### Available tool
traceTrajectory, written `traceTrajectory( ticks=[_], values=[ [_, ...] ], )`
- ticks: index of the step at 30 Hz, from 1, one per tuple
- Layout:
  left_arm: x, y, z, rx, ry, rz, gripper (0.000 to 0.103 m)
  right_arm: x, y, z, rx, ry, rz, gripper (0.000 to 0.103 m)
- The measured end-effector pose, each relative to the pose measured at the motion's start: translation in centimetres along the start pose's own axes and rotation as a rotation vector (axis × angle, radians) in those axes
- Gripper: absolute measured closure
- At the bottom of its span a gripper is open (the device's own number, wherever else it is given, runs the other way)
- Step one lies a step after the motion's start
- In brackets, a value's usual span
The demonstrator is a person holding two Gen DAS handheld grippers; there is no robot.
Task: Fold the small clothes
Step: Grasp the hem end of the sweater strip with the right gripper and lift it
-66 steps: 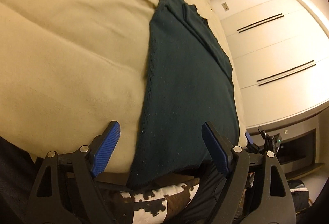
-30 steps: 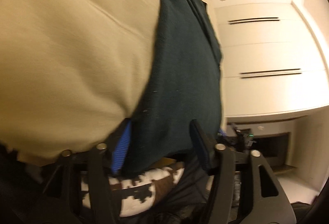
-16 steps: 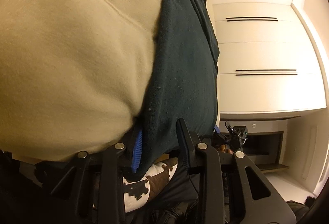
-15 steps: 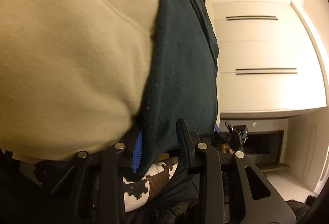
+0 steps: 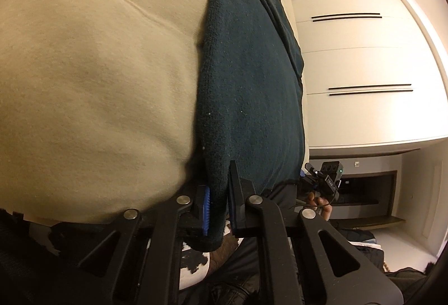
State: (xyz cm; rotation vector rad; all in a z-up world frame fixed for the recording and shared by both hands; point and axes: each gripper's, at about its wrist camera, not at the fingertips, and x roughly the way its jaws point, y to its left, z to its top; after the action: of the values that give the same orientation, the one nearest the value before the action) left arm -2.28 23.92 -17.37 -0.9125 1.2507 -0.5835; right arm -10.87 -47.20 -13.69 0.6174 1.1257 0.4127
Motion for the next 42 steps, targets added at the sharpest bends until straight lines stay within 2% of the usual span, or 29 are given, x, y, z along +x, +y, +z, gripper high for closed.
traceTrajectory(
  ticks=[3, 5, 6, 8, 13, 21, 24, 31, 35, 42],
  values=[
    [0.0, -0.4, 0.0, 0.022, 0.004, -0.005, 0.096, 0.7, 0.4, -0.6, -0.019, 0.049, 0.001, 0.057],
    [0.0, -0.5, -0.1, 0.03, 0.002, -0.007, 0.096, 1.3, 0.9, -1.1, -0.042, 0.081, -0.012, 0.073],
    [0.0, -0.6, 0.0, 0.033, 0.0, -0.008, 0.096, 1.4, 1.1, -1.4, -0.052, 0.084, -0.018, 0.076],
    [0.0, -0.9, 0.0, 0.039, -0.008, -0.01, 0.096, 1.3, 1.6, -1.6, -0.072, 0.072, -0.005, 0.091],
    [-1.3, -1.7, 0.0, 0.063, -0.035, -0.036, 0.097, 0.0, 3.4, -1.7, -0.133, -0.005, 0.062, 0.093],
    [-3.1, -6.2, 1.0, 0.145, -0.091, -0.151, 0.097, -1.2, 5.8, 0.6, -0.149, -0.124, 0.214, 0.094],
    [-2.9, -5.5, 1.5, 0.118, -0.095, -0.155, 0.097, -0.3, 5.7, 1.8, -0.113, -0.14, 0.234, 0.094],
    [-3.8, -4.9, 3.5, 0.036, -0.147, -0.227, 0.097, -0.4, 7.0, 5.0, -0.059, -0.221, 0.335, 0.094],
    [-4.5, -6.4, 7.6, 0.015, -0.192, -0.28, 0.097, 0.6, 7.9, 8.6, -0.018, -0.249, 0.352, 0.094],
    [-3.4, -10.2, 16.5, 0.043, -0.235, -0.305, 0.097, 3.3, 9.1, 17.0, 0.045, -0.281, 0.329, 0.094]
  ],
)
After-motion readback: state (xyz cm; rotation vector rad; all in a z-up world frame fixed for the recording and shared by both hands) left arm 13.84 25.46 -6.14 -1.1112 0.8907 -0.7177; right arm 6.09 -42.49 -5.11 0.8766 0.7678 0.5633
